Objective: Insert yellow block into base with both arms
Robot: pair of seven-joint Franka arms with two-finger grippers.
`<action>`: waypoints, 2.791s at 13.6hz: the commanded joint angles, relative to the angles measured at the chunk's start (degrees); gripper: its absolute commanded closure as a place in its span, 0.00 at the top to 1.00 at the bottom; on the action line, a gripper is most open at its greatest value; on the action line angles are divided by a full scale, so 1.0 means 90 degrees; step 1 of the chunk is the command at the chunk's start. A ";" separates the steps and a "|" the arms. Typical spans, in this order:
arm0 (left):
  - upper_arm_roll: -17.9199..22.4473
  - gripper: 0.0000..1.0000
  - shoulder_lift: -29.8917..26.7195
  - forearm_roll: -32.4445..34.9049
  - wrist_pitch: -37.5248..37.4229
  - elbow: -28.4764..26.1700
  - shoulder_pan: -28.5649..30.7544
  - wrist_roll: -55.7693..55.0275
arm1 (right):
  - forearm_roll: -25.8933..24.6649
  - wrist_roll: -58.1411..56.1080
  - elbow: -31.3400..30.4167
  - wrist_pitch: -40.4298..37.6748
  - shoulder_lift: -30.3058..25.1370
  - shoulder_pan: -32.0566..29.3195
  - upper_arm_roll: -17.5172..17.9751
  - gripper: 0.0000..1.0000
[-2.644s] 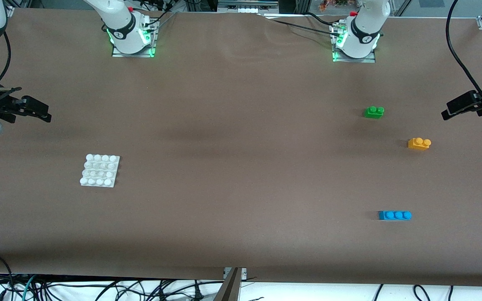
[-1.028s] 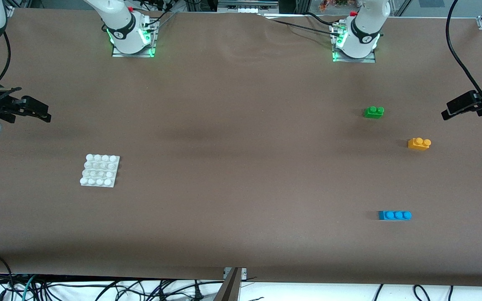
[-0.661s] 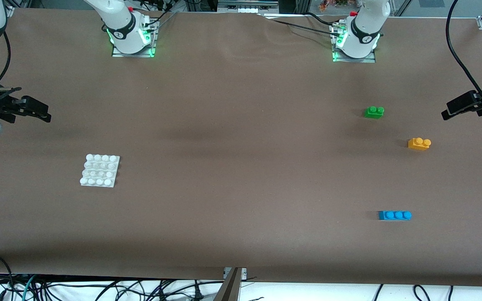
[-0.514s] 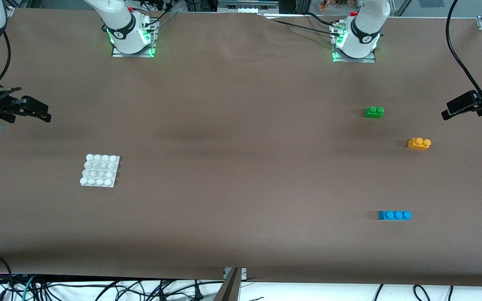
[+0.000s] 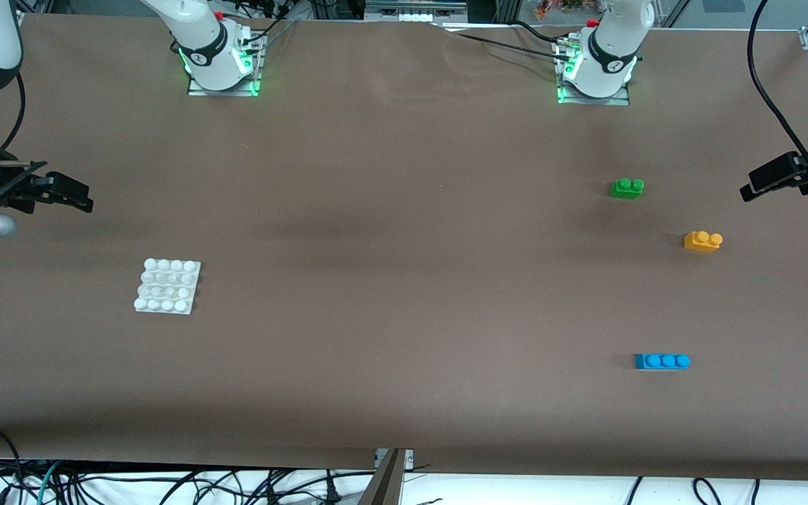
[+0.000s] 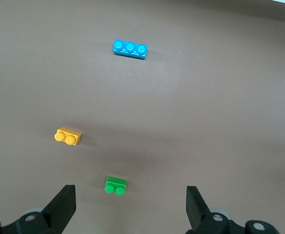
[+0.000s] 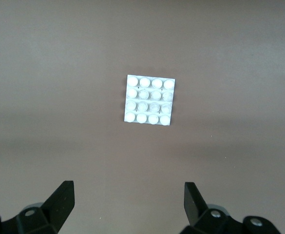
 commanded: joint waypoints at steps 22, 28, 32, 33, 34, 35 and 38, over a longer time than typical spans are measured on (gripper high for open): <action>0.0066 1.00 0.0316 0.0327 -0.0268 -0.0057 0.0315 0.0028 | -0.0285 0.0158 -0.0084 0.3119 0.3238 -0.0235 0.0036 1.00; 0.0007 1.00 0.0170 0.0806 -0.0522 -0.0057 0.0305 0.0038 | -0.0108 0.0159 -0.0416 0.3422 0.3385 -0.0264 0.0036 1.00; 0.0027 1.00 0.0160 0.0796 -0.0571 -0.0067 0.0315 0.0175 | -0.0108 0.0149 -0.0630 0.3529 0.3385 -0.0254 0.0036 1.00; 0.0037 1.00 0.0150 0.0786 -0.0581 -0.0057 0.0315 0.0281 | -0.0108 0.0149 -0.0718 0.3616 0.3385 -0.0264 0.0036 1.00; 0.0046 1.00 0.0092 0.0728 -0.0600 -0.0057 0.0325 0.0389 | -0.0108 0.0149 -0.0767 0.3646 0.3385 -0.0264 0.0036 1.00; 0.0056 1.00 0.0072 0.0718 -0.0601 -0.0057 0.0325 0.0419 | -0.0108 0.0149 -0.0806 0.3676 0.3385 -0.0264 0.0036 1.00; 0.0056 1.00 0.0072 0.0718 -0.0552 -0.0018 0.0325 0.0419 | -0.0108 0.0149 -0.1021 0.3899 0.3385 -0.0264 0.0036 1.00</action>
